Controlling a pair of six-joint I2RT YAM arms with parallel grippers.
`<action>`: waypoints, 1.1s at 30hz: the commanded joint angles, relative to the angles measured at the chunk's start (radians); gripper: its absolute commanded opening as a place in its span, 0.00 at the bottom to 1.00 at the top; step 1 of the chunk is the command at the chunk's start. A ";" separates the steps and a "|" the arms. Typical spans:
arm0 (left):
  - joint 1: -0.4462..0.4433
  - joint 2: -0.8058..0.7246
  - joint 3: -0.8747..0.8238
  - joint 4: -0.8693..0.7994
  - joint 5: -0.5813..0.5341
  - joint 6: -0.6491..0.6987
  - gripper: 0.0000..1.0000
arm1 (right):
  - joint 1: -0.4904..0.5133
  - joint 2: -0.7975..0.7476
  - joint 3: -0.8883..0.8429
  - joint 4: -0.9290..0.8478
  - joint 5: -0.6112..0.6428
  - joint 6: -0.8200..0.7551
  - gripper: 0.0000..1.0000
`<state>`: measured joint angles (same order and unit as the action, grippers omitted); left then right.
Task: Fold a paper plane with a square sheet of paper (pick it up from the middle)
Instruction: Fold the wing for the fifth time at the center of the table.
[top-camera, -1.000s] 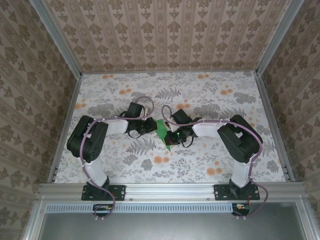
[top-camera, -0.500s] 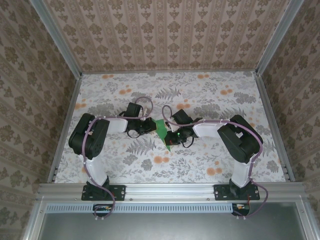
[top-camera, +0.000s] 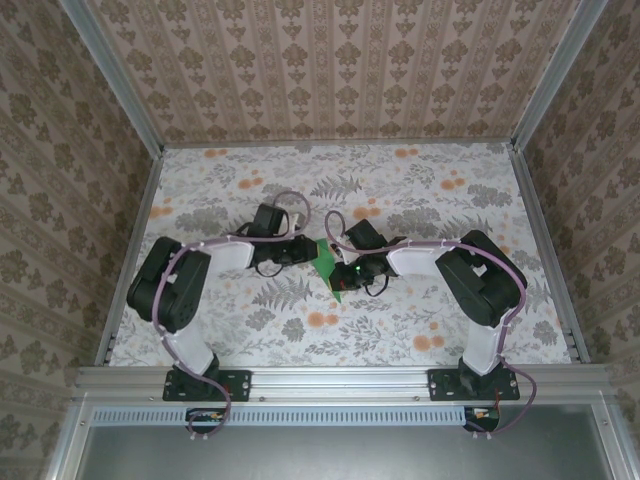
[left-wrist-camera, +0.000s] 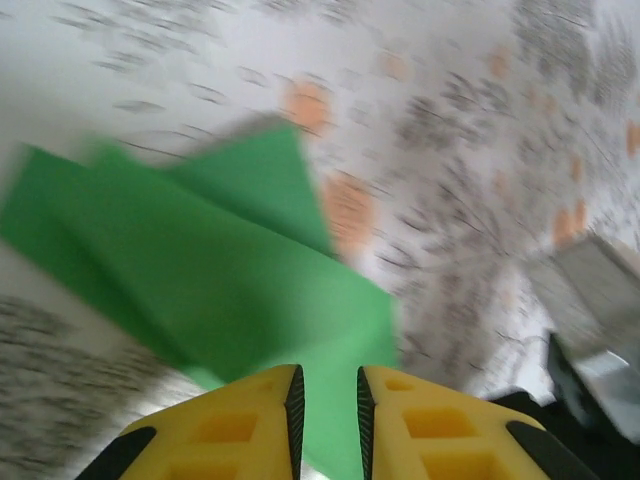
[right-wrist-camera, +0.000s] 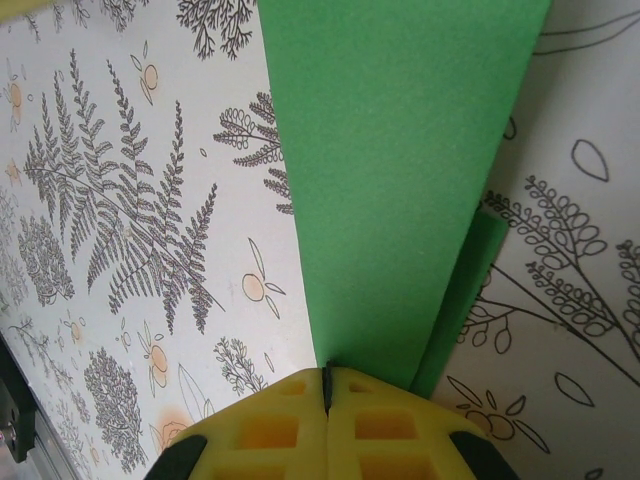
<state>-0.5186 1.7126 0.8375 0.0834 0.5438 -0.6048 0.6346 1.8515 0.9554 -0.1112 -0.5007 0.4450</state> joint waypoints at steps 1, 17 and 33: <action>-0.031 -0.077 -0.058 0.059 -0.079 -0.017 0.24 | -0.001 0.027 -0.046 -0.119 0.046 0.004 0.00; -0.106 0.028 -0.114 0.243 -0.026 -0.126 0.06 | 0.000 0.035 -0.041 -0.114 0.039 0.014 0.00; 0.019 0.143 -0.072 0.157 -0.074 -0.074 0.06 | -0.003 0.040 -0.098 -0.182 0.056 -0.040 0.00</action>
<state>-0.5701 1.8072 0.7467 0.2989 0.5758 -0.7254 0.6315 1.8484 0.9379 -0.0986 -0.5064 0.4362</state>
